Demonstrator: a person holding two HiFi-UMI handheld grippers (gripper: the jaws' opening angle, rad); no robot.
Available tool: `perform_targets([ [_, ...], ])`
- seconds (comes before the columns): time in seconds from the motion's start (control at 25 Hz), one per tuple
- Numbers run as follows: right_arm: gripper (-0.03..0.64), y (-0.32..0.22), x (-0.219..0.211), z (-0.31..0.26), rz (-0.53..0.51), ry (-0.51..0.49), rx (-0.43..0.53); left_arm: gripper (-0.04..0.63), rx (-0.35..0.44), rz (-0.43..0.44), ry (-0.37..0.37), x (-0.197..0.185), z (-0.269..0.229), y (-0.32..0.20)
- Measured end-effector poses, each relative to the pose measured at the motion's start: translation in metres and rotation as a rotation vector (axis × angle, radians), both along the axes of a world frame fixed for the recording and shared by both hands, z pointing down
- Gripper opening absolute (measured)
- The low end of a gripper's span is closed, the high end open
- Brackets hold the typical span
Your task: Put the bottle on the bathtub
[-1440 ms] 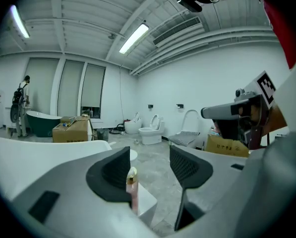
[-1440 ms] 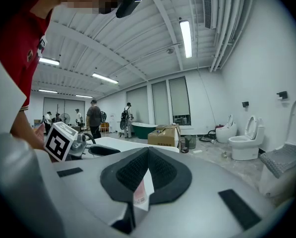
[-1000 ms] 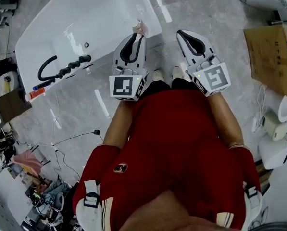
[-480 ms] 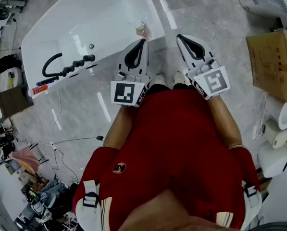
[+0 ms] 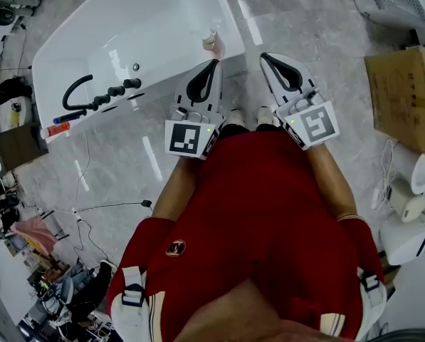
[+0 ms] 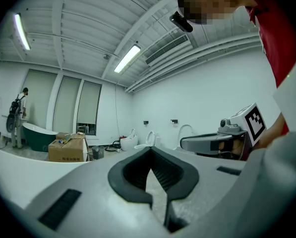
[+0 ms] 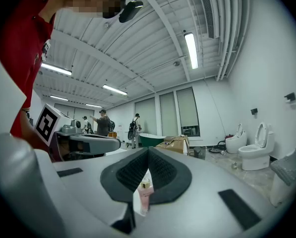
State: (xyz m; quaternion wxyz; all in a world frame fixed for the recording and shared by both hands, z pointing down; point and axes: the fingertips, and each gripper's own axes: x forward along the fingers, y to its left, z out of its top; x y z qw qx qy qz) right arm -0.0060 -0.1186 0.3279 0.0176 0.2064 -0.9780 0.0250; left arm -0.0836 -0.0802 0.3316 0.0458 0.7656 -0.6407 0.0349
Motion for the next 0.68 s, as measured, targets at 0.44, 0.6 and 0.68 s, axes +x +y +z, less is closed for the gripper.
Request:
perform_targets([
  [0.44,-0.003,0.0059,0.0000,-0.0027,0.006,0.014,0.009,0.006,-0.008,0.000,0.005,-0.0021,0.0013,0.0056],
  [0.6,-0.003,0.0041,0.0055,0.0014,0.010,0.019,0.008,0.006,0.010,0.011,0.012,0.0037,0.0050,0.0039],
  [0.68,-0.003,0.0050,0.0056,0.0031,0.010,0.021,0.008,0.006,0.021,0.018,0.017,0.0034,0.0063,0.0053],
])
